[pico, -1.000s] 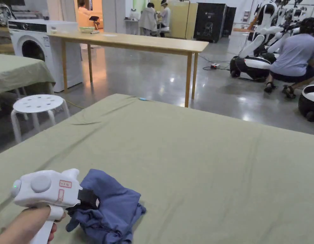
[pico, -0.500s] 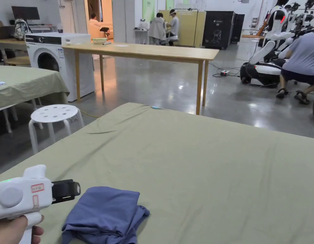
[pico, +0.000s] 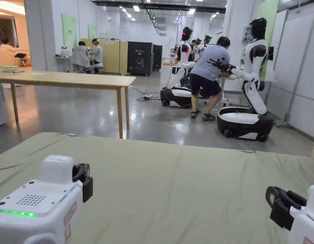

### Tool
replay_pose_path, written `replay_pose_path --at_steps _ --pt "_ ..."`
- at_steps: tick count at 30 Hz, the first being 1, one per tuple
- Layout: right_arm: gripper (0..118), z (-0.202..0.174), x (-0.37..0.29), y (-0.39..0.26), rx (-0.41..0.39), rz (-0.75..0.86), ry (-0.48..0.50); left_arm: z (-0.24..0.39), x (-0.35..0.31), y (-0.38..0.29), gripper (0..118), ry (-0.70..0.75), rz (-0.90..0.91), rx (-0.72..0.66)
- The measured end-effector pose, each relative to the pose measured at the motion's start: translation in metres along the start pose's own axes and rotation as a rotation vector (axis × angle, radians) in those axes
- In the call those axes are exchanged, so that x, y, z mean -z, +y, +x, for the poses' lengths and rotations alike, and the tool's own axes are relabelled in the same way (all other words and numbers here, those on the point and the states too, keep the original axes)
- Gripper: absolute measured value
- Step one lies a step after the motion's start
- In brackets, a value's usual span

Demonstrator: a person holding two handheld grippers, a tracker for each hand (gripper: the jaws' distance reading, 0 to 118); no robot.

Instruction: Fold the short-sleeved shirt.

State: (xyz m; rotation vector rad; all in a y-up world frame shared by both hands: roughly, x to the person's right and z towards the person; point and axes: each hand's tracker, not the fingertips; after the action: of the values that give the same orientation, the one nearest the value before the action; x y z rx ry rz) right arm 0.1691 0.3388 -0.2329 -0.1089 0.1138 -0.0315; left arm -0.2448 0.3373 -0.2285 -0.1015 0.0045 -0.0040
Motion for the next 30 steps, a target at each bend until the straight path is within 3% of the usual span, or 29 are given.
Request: replay_pose_path --at_steps 3,8,11,14,16,20,22,23,24,25,28,29,30 --pt "9 0.008 -0.001 0.019 -0.085 0.052 -0.055 0.045 0.006 0.014 6 0.018 0.023 0.096" --pt "9 0.015 -0.002 0.022 -0.017 0.052 -0.077 0.085 0.001 0.022 6 -0.041 0.024 0.014" --pt "9 0.013 -0.001 0.02 -0.028 0.054 -0.055 0.096 -0.001 0.025 6 -0.028 0.019 0.05" --pt "11 0.018 0.003 0.012 0.067 0.02 0.002 0.1 -0.002 0.025 6 -0.039 0.024 0.055" --pt "12 0.017 0.004 0.007 0.065 0.024 -0.028 0.103 -0.002 0.024 6 -0.047 0.016 0.063" --pt "31 0.019 0.003 0.005 0.06 0.023 -0.043 0.106 -0.004 0.021 13 -0.049 0.012 0.082" --pt "43 0.02 0.002 0.005 0.06 0.027 -0.043 0.104 -0.005 0.021 27 -0.055 0.014 0.071" --pt "49 0.019 0.002 0.005 0.062 0.026 -0.04 0.104 -0.006 0.021 41 -0.055 0.015 0.066" --pt "58 0.019 0.002 0.005 0.062 0.025 -0.038 0.103 -0.006 0.021 74 -0.055 0.016 0.065" --pt "66 0.018 0.001 0.004 0.059 0.024 -0.039 0.103 -0.005 0.021 95 -0.055 0.014 0.066" --pt "106 0.013 0.0 0.002 0.045 0.026 -0.054 0.102 -0.007 0.021 115 -0.067 0.026 0.069" --pt "116 0.012 0.0 0.002 0.04 0.025 -0.051 0.102 -0.007 0.021 118 -0.067 0.023 0.071" --pt "118 0.011 0.0 0.002 0.036 0.025 -0.042 0.102 -0.007 0.021 118 -0.067 0.022 0.078"
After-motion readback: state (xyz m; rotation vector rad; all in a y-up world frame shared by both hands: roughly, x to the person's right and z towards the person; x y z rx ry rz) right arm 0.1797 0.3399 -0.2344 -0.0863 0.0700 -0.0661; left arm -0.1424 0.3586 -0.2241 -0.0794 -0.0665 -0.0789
